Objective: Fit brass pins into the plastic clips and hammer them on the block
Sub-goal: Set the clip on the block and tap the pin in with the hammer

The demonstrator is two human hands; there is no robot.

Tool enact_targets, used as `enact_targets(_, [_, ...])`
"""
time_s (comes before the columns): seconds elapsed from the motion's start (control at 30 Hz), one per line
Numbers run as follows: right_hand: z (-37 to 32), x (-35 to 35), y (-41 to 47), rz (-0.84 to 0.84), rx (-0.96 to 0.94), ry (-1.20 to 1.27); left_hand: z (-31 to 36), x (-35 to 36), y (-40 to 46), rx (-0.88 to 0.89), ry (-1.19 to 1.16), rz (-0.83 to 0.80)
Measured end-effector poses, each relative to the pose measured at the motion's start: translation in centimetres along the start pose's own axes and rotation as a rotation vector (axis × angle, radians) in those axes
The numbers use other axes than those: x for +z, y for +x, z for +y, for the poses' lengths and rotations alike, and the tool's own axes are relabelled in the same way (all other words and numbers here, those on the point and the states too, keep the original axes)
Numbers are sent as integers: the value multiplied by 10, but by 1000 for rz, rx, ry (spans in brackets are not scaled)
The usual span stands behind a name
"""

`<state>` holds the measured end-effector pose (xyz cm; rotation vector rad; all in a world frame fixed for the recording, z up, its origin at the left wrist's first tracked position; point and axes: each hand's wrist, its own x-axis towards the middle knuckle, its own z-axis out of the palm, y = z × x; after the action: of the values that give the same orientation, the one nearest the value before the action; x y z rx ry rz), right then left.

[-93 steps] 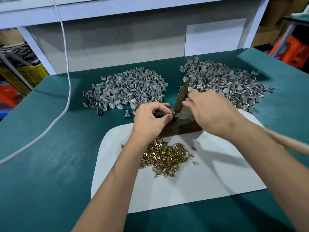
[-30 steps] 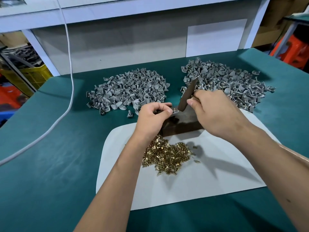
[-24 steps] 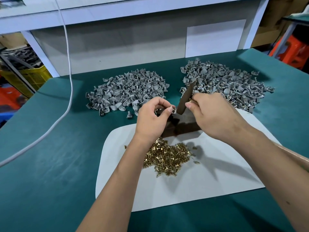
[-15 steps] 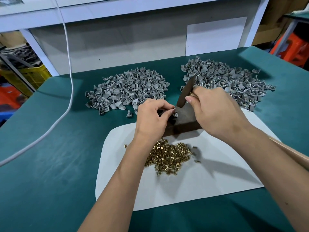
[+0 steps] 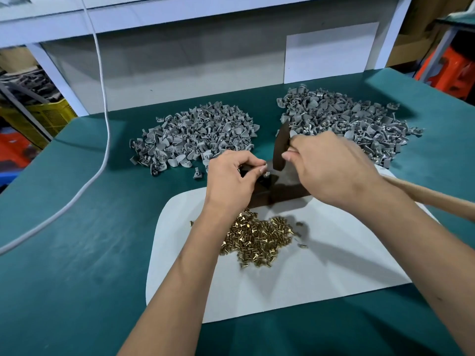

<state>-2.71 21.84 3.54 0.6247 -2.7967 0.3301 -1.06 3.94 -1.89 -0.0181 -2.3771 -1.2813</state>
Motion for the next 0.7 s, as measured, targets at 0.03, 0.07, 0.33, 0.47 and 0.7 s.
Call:
enact_targets(0.03, [-1, 0, -1, 40, -1, 15, -1, 0, 1, 4, -7, -1])
enact_targets(0.07, [-3, 1, -1, 52, -1, 24, -2, 0, 2, 4, -11, 1])
enact_targets(0.33, [-9, 2, -2, 2, -13, 24, -6, -1, 2, -20, -91, -12])
enact_targets(0.47, [-8, -1, -1, -50, -20, -22, -7, -1, 2, -27, -124, -20])
enact_targets(0.7, [-11, 7, -1, -102, -15, -79, -11, -1, 3, -38, -165, -12])
